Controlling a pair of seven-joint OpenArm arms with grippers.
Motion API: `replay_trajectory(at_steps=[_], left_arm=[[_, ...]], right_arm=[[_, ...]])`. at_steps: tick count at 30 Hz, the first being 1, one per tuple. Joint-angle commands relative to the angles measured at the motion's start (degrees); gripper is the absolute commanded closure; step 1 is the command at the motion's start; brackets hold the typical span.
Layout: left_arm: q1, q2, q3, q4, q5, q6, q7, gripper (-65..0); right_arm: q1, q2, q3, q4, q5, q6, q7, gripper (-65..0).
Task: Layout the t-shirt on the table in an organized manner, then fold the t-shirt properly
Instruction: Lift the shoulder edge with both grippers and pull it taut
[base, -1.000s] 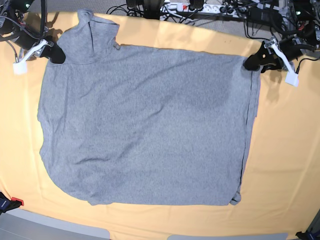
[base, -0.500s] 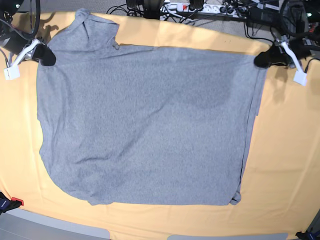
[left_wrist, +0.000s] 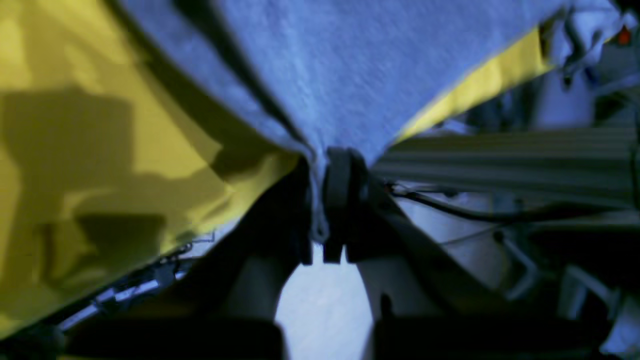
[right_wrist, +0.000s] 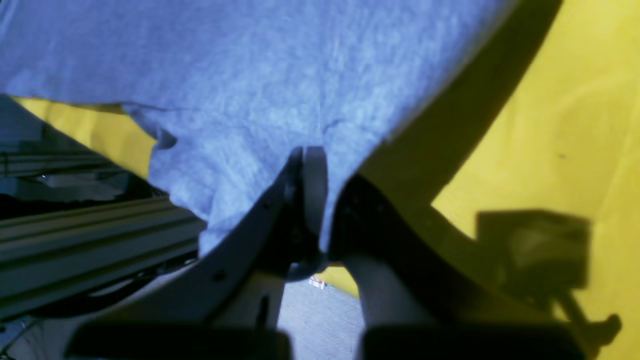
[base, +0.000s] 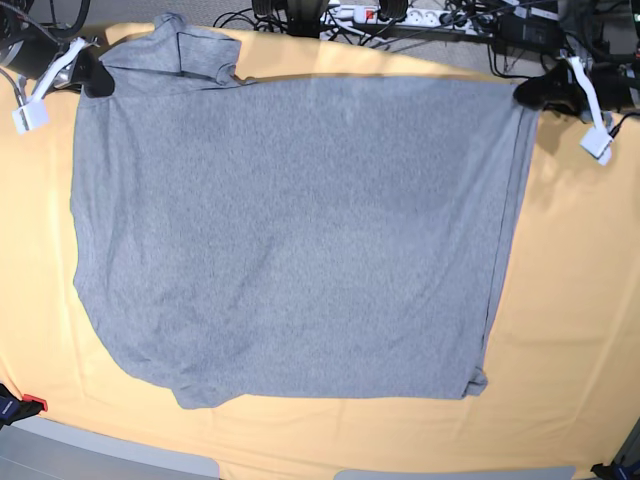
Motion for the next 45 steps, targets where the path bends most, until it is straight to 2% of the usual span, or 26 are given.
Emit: replay_trajectory(at_steps=[1,5,13,21,28,36,41,45], left_arm=[[1.25,-1.55,-1.03,2.64,-1.36,-0.28,-0.44,0.0],[5.25,-2.67,-3.15,7.76,-1.36,-0.28,0.83,0.0],[9.86,-8.61,-11.02,8.70,-1.36,-0.28,0.76,0.0],[13.46,-7.89,-11.34,8.70,-1.36,-0.28,0.76,0.0],[19.02,-8.04,-11.37,8.70,-1.36,-0.28,1.00,0.0],[18.97,-8.17,-11.41,8.70,-1.36,-0.28,1.00,0.0],[18.34,-8.15,-11.41,8.70,-1.36,-0.28,-4.13,0.0],[13.86,-8.02,-11.41,8.70,-1.36,-0.28,-4.63,0.0]], right_arm=[[-1.16,0.92,0.44,1.51,0.98,0.30,0.44,0.0],[-4.90,0.92,0.44,3.04,0.98,0.30,0.44,0.0],[-8.90,1.84,0.44,3.41,1.18,0.30,0.44,0.0],[-13.00,1.84,0.44,3.41,1.27,0.30,0.44,0.0],[-14.19,1.81,0.44,3.41,4.70,0.30,0.44,0.0],[-14.14,1.84,0.44,3.41,5.75,0.30,0.44,0.0],[-13.99,1.84,0.44,3.41,7.61,0.30,0.44,0.0],[-13.90,1.84,0.44,3.41,7.65,0.30,0.44,0.0]])
